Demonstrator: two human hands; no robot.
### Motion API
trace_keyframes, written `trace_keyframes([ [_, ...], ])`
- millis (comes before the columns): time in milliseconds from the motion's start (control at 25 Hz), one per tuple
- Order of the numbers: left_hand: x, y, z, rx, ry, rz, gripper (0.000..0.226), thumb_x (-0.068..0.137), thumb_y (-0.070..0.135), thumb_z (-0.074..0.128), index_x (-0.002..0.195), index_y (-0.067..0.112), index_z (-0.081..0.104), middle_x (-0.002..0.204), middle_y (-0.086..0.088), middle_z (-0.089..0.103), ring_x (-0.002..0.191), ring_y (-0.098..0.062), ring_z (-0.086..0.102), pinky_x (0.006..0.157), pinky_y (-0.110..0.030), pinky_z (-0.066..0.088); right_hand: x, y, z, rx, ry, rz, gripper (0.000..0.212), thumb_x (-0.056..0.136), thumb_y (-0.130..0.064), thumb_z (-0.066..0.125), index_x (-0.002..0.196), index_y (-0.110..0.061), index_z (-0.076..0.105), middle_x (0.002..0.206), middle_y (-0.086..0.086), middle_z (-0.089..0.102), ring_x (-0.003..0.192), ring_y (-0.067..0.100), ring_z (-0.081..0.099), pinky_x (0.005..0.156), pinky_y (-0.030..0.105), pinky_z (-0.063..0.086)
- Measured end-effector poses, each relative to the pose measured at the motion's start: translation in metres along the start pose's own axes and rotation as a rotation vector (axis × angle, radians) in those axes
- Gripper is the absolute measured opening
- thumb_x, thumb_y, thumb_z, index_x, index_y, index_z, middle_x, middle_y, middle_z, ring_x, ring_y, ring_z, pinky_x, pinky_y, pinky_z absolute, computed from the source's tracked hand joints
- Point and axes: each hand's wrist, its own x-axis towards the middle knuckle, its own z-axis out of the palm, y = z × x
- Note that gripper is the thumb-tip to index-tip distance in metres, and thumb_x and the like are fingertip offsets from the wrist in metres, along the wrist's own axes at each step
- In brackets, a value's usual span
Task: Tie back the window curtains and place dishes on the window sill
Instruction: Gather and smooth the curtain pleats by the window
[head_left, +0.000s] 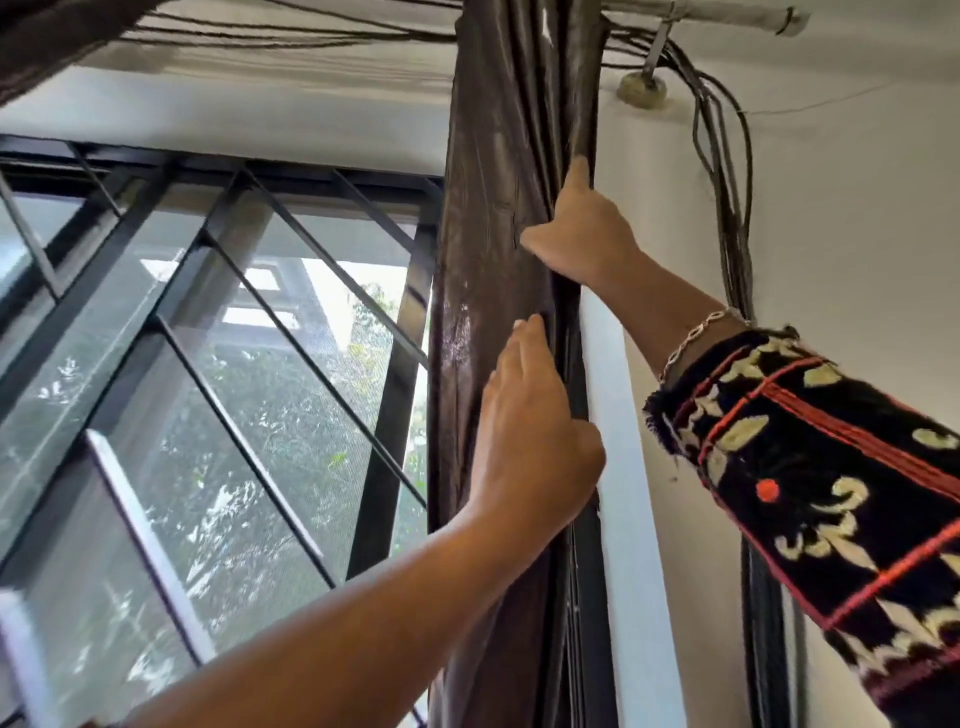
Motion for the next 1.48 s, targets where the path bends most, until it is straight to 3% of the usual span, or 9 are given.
trace_keyframes([
  [200,-0.035,0.003,-0.009,0.124,-0.039,-0.051,0.080,0.083,0.011,0.054,0.147,0.009,0.005,0.155,-0.006,0.012,0.143,-0.016,0.011,0.117,-0.033,0.017,-0.059,0.009,0.003,0.128,-0.099,0.098,0.088,0.085,-0.030,0.057,0.147,-0.004,0.001,0.142,0.017,0.038,0.126,0.031,0.042,0.093,0.031,0.037],
  [400,-0.074,0.006,-0.028,0.216,-0.074,-0.037,0.085,0.086,0.026,0.057,0.146,0.005,0.002,0.155,-0.011,0.008,0.144,-0.021,0.007,0.117,-0.038,0.016,-0.114,-0.003,-0.009,0.168,-0.104,0.074,0.081,0.085,-0.031,0.059,0.146,-0.009,0.011,0.143,0.014,0.036,0.127,0.029,0.042,0.101,0.035,0.037],
  [560,-0.112,0.001,-0.052,0.307,-0.120,-0.012,0.085,0.085,0.030,0.056,0.146,0.005,0.001,0.155,-0.013,0.006,0.144,-0.023,0.004,0.118,-0.036,0.011,-0.157,-0.025,-0.012,0.094,-0.107,0.039,0.077,0.086,-0.029,0.058,0.146,-0.011,0.014,0.142,0.012,0.035,0.126,0.027,0.042,0.099,0.032,0.036],
  [960,-0.217,-0.039,-0.146,0.392,-0.487,-0.159,0.083,0.090,0.051,0.041,0.146,0.007,-0.002,0.156,-0.011,-0.004,0.144,-0.023,-0.004,0.116,-0.039,0.007,-0.304,-0.074,-0.016,-0.013,-0.243,0.241,0.070,0.092,-0.037,0.051,0.145,-0.004,0.019,0.151,0.014,0.023,0.140,0.024,0.021,0.109,0.025,0.018],
  [1200,-0.319,-0.053,-0.209,0.475,-0.694,-0.266,0.082,0.091,0.050,0.038,0.146,0.006,-0.004,0.156,-0.014,-0.005,0.144,-0.027,-0.005,0.116,-0.041,0.002,-0.417,-0.111,-0.018,-0.094,-0.364,0.384,0.068,0.091,-0.034,0.054,0.142,0.002,0.027,0.147,0.020,0.028,0.138,0.029,0.025,0.111,0.030,0.017],
  [1480,-0.453,-0.053,-0.282,0.567,-0.860,-0.425,0.080,0.093,0.051,0.032,0.146,0.008,-0.008,0.154,-0.012,-0.016,0.142,-0.026,-0.017,0.115,-0.037,-0.008,-0.563,-0.171,-0.026,-0.205,-0.483,0.514,0.078,0.087,-0.031,0.060,0.143,0.004,0.020,0.150,0.028,0.013,0.140,0.038,0.015,0.117,0.041,0.012],
])
